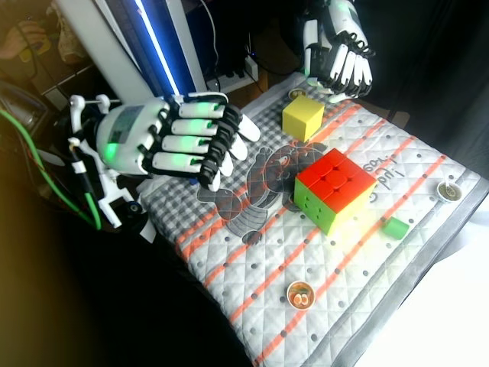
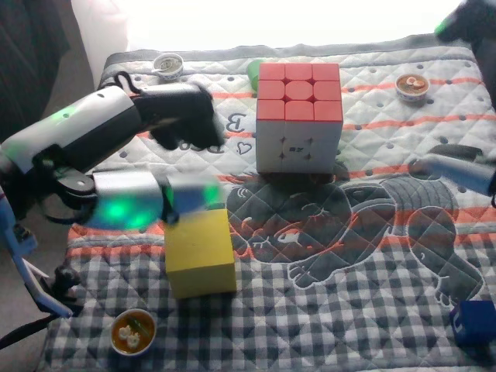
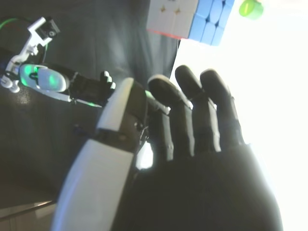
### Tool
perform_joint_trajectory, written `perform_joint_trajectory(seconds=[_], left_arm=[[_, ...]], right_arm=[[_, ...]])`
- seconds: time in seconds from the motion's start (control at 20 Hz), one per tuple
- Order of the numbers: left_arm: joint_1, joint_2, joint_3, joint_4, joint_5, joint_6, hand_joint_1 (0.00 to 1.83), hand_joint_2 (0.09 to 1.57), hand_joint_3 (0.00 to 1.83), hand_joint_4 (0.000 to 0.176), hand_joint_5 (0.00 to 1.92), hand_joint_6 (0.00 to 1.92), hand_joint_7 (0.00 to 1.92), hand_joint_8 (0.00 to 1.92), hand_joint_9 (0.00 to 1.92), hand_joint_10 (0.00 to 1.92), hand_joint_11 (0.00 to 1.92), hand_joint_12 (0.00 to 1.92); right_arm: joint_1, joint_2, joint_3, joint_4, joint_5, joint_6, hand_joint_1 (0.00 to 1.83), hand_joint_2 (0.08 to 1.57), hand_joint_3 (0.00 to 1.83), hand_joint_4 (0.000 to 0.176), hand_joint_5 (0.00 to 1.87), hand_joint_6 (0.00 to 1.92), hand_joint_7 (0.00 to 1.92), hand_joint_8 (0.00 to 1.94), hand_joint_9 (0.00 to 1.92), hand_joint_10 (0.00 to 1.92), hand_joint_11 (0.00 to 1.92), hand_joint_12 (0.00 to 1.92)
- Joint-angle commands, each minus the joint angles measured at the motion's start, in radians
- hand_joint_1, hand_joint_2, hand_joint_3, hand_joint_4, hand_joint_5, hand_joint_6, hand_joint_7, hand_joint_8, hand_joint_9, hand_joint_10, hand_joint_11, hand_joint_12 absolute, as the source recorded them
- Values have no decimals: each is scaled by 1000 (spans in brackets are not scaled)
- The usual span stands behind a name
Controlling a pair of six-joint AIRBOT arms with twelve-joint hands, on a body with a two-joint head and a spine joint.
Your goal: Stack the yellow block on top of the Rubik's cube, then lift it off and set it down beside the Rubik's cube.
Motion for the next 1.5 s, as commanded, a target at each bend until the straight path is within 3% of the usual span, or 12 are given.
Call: perform_joint_trajectory(seconds=[0.0,0.15,0.3,0.35,0.5,0.65,0.8,1.0,1.15,1.25,1.35,1.45], left_arm=[[-10,-3,-4,18,128,-6,637,852,9,7,251,12,258,7,194,213,0,1181],[-14,6,-12,30,125,-6,566,821,0,29,214,2,229,0,149,191,0,1123],[-23,10,-17,47,75,-6,533,766,0,30,202,1,173,4,152,166,0,1246],[-25,10,-17,47,38,-6,557,765,0,61,174,0,177,5,158,166,0,1254],[-26,7,-10,47,-46,-4,655,760,0,88,188,4,193,3,173,146,0,1280],[-29,1,0,47,-138,6,705,741,0,67,231,8,228,7,203,120,0,1316],[-44,-18,19,47,-221,34,631,744,0,91,198,1,213,0,189,88,0,1228],[-68,-44,41,47,-323,86,594,774,6,50,182,0,177,2,170,44,0,1140],[-81,-58,55,47,-384,122,560,807,8,109,164,1,125,1,122,13,0,1019],[-89,-68,68,47,-422,132,552,815,6,101,174,1,129,1,133,13,0,933],[-100,-90,85,47,-473,163,570,839,13,112,174,0,127,0,126,6,0,895],[-107,-106,97,47,-503,184,715,907,16,95,225,7,168,7,151,12,0,994]], right_arm=[[5,0,4,1,118,2,1167,605,664,0,335,1092,385,1166,239,1369,0,1776],[4,0,5,2,118,2,1155,618,661,0,330,1112,389,1173,235,1382,0,1782],[0,0,7,6,117,2,1151,629,670,0,312,1124,407,1173,259,1360,0,1779],[-1,0,9,7,117,2,1165,622,669,0,315,1127,414,1177,261,1360,0,1779],[0,-6,13,8,114,5,1179,622,686,0,315,1157,398,1206,251,1400,0,1794],[0,-10,18,8,110,15,1158,625,701,0,324,1189,404,1219,261,1413,0,1820],[0,-11,19,8,110,19,1134,607,745,0,326,1224,424,1248,256,1451,0,1854],[0,-11,23,5,110,29,1159,581,782,0,354,1227,486,1220,312,1445,0,1867],[2,-10,25,0,110,36,1125,613,762,0,395,1207,516,1192,337,1427,0,1868],[5,-10,26,-3,110,37,1137,620,750,0,423,1208,526,1192,336,1431,0,1871],[7,-10,27,-5,110,44,1154,645,730,0,435,1210,523,1208,318,1462,0,1883],[7,-10,28,-6,110,48,1167,682,712,0,441,1206,524,1212,329,1453,0,1872]])
